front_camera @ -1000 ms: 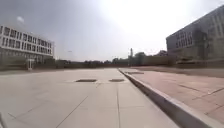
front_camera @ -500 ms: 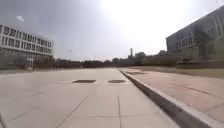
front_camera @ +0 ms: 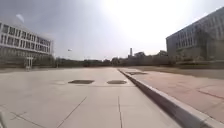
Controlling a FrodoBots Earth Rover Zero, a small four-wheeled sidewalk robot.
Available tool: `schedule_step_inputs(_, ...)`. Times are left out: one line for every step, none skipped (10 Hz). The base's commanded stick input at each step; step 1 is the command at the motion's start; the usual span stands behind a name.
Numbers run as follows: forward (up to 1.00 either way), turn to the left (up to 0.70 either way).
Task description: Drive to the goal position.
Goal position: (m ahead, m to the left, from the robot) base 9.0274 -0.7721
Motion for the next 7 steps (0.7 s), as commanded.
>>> schedule_step_inputs(0.70,0.02)
schedule_step_inputs(0.70,0.02)
schedule_step_inputs(0.70,0.02)
schedule_step_inputs(0.70,0.02)
schedule_step_inputs(0.70,0.02)
schedule_step_inputs(0.70,0.02)
schedule_step_inputs(0.70,0.02)
